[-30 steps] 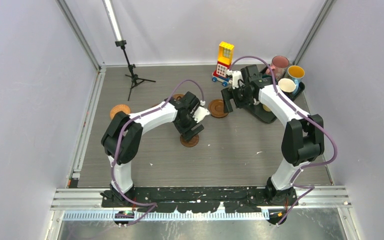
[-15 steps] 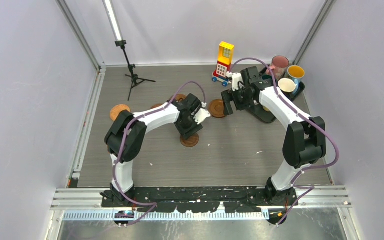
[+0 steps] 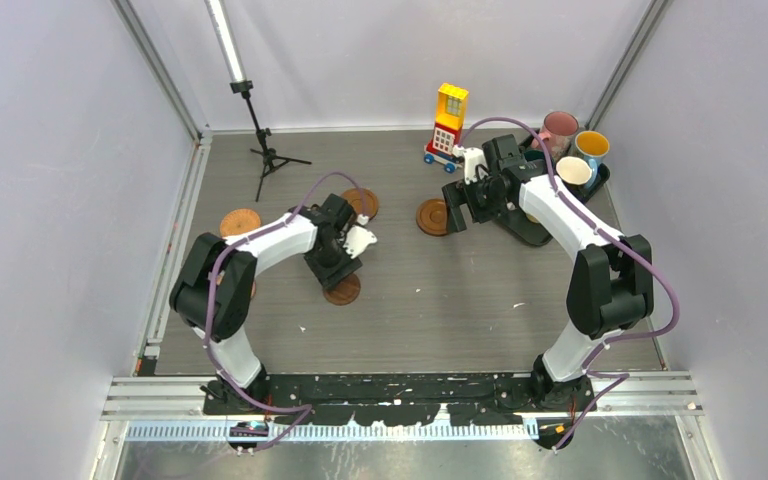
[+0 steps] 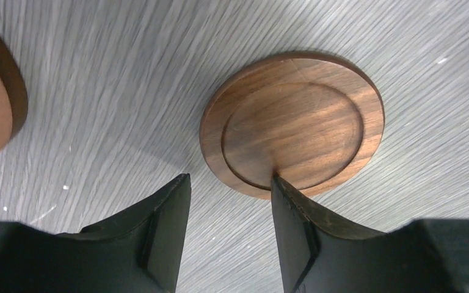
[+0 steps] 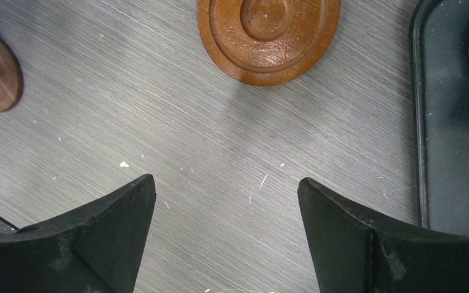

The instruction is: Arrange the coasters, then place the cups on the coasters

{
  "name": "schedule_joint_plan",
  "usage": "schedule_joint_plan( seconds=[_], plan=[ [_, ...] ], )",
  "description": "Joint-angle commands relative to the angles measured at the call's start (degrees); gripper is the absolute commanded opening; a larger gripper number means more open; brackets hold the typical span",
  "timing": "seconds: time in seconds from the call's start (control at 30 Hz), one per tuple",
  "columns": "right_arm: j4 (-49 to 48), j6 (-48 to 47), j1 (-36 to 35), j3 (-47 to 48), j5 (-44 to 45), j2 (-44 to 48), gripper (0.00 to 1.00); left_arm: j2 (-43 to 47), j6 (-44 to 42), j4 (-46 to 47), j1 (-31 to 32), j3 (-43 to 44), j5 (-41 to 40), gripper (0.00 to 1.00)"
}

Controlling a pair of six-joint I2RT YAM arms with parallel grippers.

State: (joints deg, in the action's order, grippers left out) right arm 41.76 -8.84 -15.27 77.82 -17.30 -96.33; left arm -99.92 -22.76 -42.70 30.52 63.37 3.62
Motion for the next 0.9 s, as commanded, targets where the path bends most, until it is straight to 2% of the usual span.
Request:
schedule_joint_plan(
  seconds=[0.0, 0.2, 0.47, 0.63, 0.87],
  plan=[
    [-1.42, 0.51, -0.44, 1.25, -1.42, 1.10, 0.90, 1.45, -4.15, -2.86, -2.90, -3.30, -2.25, 0.53],
    [-1.80, 1.03, -0.91, 2.17, -1.36, 0.17, 0.90, 4.08, -6.59, -3.80, -5.87, -5.91, -2.90, 0.53],
    [-3.56, 2.73, -3.50, 5.14, -1.42, -2.66, 0.90, 5.67, -7.03, -5.20, -7.93, -4.80, -2.72, 0.53],
    [-5.49, 5.45, -5.34, 9.72, -1.16, -6.60, 0.90, 8.59, -5.10, -7.95, -8.38, -0.30, -1.02, 0.59],
    [-9.30, 10.16, -9.04, 19.97, 0.25, -16.78, 0.89, 12.81, 0.96, -9.59, -12.35, 6.08, 5.98, 0.68]
  ],
)
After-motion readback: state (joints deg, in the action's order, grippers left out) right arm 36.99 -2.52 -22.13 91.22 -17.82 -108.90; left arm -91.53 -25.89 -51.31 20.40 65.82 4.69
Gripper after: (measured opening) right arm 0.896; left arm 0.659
